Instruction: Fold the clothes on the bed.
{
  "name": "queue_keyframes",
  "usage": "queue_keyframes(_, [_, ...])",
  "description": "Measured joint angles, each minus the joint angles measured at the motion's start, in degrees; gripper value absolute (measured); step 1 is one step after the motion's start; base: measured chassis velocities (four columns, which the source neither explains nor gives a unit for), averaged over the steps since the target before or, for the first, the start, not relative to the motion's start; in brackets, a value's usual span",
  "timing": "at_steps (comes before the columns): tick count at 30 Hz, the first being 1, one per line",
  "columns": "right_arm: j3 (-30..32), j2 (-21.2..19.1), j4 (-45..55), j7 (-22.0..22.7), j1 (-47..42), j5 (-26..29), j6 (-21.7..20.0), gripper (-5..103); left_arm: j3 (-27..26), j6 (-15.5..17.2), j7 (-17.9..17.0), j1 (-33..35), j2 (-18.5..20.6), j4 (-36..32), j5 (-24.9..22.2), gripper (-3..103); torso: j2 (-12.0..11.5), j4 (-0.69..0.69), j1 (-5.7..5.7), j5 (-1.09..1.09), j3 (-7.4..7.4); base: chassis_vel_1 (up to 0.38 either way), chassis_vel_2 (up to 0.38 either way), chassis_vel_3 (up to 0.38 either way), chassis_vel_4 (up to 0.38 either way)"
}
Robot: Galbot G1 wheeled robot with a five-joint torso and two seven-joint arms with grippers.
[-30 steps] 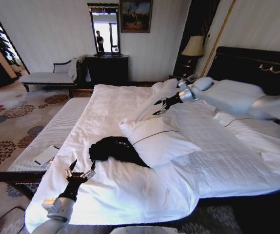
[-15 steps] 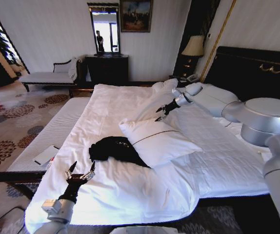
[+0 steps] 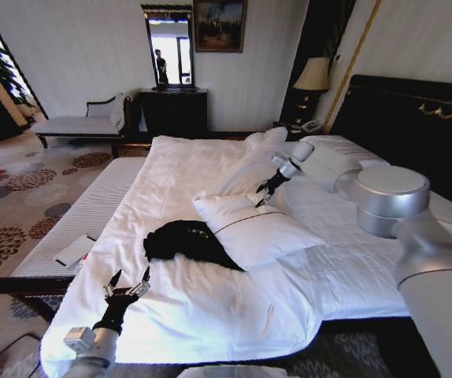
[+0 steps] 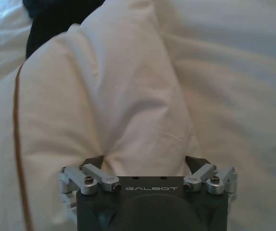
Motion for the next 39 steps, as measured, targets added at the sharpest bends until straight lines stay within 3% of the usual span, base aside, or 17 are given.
queue_keyframes(8, [-1.25,1.37,2.52,0.13,0.48,2.21,0.01,65,-0.05,0.7,-0.5,-1.46,0.69,-0.03,-0.64,100,0.0,0.02,0.0,0.0,0.0,0.0,0.0,0.0,0.0])
queue_keyframes(10, [-1.44,1.67,2.88,0.2,0.71,2.4,0.01,65,0.07,0.74,-0.56,-1.51,0.69,-0.03,-0.64,100,0.0,0.02,0.0,-0.01,0.0,0.0,0.0,0.0,0.0])
queue_keyframes(15, [-2.65,3.77,5.68,1.86,1.55,4.24,-0.2,37,0.38,0.89,-0.9,-1.86,0.57,0.01,-0.61,100,0.0,0.01,0.0,0.0,0.0,0.0,0.0,0.0,0.0])
queue_keyframes(17, [-2.81,4.18,6.3,2.19,1.6,4.51,-0.24,37,0.39,0.92,-1.03,-1.9,0.56,0.01,-0.61,100,0.0,0.02,0.0,0.0,0.0,0.0,0.0,0.0,0.0])
queue_keyframes(23, [-2.93,6.4,9.58,3.61,2.19,5.47,-0.31,10,0.09,1.04,-1.49,-1.96,0.5,-0.41,-0.61,100,0.0,0.03,0.0,0.01,0.0,0.0,0.0,0.0,0.0])
queue_keyframes(26, [-3.02,7.8,11.2,4.49,3.25,6.06,-0.37,2,0.04,1.07,-1.54,-1.91,0.39,-0.58,-0.62,100,0.0,0.03,0.0,0.01,0.0,0.0,0.0,0.0,0.0])
queue_keyframes(35, [-4.06,15.75,18.1,6.7,9.82,8.18,-2.93,2,0.97,1.75,-2.19,-3.08,-0.18,-1.04,-0.46,100,0.0,0.03,0.0,0.02,0.0,0.0,0.0,0.0,0.0])
queue_keyframes(38, [-6.65,21.88,24.75,8.75,14.5,11.45,-4.29,2,1.25,2.15,-2.5,-3.88,0.25,-1.26,-0.44,100,0.0,-0.02,0.0,-0.01,-0.01,0.0,0.0,0.0,0.0])
queue_keyframes(39, [-6.65,21.88,24.75,8.75,14.5,11.45,-4.29,2,1.25,2.15,-2.5,-3.88,0.25,-1.26,-0.44,100,0.0,-0.02,0.0,-0.01,-0.01,0.0,0.0,0.0,0.0])
